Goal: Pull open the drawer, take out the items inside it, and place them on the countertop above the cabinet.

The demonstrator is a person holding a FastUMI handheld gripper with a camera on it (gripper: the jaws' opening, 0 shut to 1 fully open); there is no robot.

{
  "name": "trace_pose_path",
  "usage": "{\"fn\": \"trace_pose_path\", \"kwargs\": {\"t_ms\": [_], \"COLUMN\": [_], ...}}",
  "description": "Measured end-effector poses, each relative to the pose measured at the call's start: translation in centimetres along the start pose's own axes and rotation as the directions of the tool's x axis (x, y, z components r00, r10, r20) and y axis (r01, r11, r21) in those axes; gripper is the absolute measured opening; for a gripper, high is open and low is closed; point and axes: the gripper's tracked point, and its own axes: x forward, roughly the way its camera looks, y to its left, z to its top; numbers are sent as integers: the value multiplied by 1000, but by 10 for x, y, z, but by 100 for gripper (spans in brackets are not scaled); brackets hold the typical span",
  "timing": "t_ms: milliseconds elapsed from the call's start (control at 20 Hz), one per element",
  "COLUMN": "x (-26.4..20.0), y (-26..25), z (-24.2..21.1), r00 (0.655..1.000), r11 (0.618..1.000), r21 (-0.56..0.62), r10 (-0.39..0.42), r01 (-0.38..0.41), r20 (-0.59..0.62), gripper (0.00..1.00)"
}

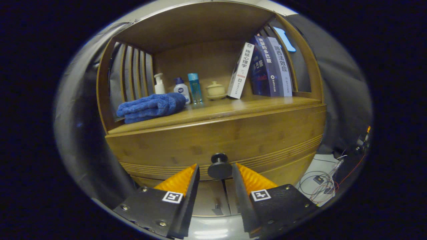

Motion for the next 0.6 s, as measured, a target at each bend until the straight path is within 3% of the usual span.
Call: {"fn": "trace_pose_path", "kwargs": {"t_ms": [100, 350, 450, 600], "x": [4, 27, 27, 28], "y": [0, 2, 0, 0], "z": [1, 0, 0, -2], "r00": [1000, 999, 998, 997], "r11": [1000, 1000, 998, 994], "r21": [22, -2, -38, -85], "r10": [2, -28, -50, -74], "r01": [-2, 28, 48, 73], "r20": [1, -20, -34, -5], "gripper": [55, 60, 45, 44]}}
